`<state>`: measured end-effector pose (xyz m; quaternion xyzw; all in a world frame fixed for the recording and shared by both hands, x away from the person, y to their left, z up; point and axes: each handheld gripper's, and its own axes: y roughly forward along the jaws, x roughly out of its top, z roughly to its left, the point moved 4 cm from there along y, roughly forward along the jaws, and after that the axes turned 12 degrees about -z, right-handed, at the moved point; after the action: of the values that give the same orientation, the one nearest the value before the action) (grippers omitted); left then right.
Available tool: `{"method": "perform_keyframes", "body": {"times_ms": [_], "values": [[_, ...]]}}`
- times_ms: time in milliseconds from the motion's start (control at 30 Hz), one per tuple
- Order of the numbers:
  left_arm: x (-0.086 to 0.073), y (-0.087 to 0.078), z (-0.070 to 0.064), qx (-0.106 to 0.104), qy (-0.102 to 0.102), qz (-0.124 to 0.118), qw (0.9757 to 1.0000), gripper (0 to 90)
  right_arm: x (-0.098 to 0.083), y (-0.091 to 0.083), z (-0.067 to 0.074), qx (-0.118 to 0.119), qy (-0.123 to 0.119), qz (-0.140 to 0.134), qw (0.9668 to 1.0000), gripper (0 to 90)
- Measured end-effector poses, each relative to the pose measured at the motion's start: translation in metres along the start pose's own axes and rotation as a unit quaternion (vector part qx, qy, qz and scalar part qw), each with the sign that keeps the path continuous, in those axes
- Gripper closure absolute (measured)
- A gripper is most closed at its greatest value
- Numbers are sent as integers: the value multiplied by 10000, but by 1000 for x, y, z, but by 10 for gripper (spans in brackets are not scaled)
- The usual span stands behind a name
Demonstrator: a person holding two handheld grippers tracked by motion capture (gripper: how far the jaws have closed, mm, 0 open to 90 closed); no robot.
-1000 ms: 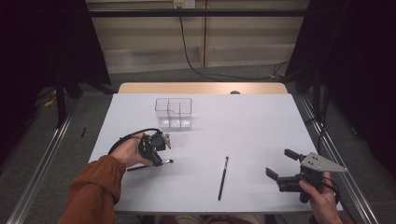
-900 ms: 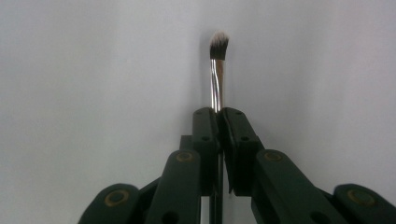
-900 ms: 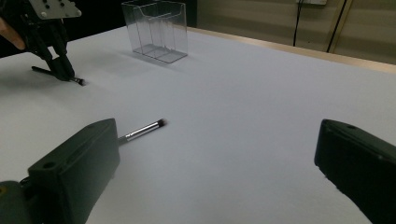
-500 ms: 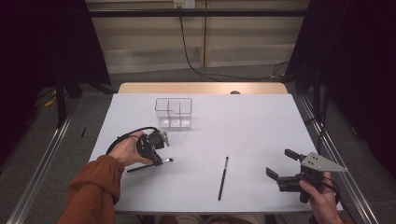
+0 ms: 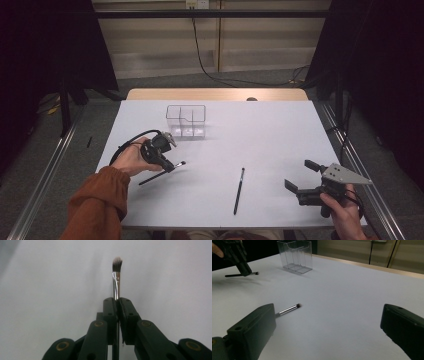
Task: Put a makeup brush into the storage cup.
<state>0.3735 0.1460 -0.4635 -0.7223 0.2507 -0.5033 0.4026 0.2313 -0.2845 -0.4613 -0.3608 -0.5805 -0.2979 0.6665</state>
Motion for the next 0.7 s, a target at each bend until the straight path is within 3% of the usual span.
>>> {"method": "perform_keyframes", "body": {"times_ms": [67, 133, 233, 367, 433, 500, 533, 600, 633, 667, 700], "values": [[2, -3, 1, 16, -37, -156, 9999, 840, 0, 0, 0, -7, 2, 1, 10000, 0], [5, -9, 2, 88, -135, -486, 9987, 840, 0, 0, 0, -5, 2, 1, 10000, 0], [7, -13, 3, 132, -128, -621, 9979, 840, 0, 0, 0, -9, 5, -2, 10000, 0], [10, -18, 0, 278, -265, -1014, 9941, 840, 0, 0, 0, -8, 17, -30, 10000, 0], [11, -20, 1, 303, -171, -1028, 9941, 840, 0, 0, 0, -7, 11, -31, 10000, 0], [13, -22, 0, 395, -300, -1254, 9909, 840, 0, 0, 0, -1, 3, -32, 10000, 0], [14, -22, 0, 452, -439, -1427, 9878, 840, 0, 0, 0, -7, 4, -37, 10000, 0], [14, -28, 3, 593, -502, -1696, 9825, 840, 0, 0, 0, -9, 6, -36, 10000, 0], [14, -29, 4, 577, -555, -1775, 9809, 840, 0, 0, 0, -10, 14, -44, 10000, 0], [14, -29, 4, 577, -555, -1775, 9809, 839, 0, 0, 0, -13, 13, -49, 10000, 0], [13, -33, 6, 579, -575, -1920, 9780, 839, 0, 0, 0, -13, 4, -47, 10000, 0]]}}
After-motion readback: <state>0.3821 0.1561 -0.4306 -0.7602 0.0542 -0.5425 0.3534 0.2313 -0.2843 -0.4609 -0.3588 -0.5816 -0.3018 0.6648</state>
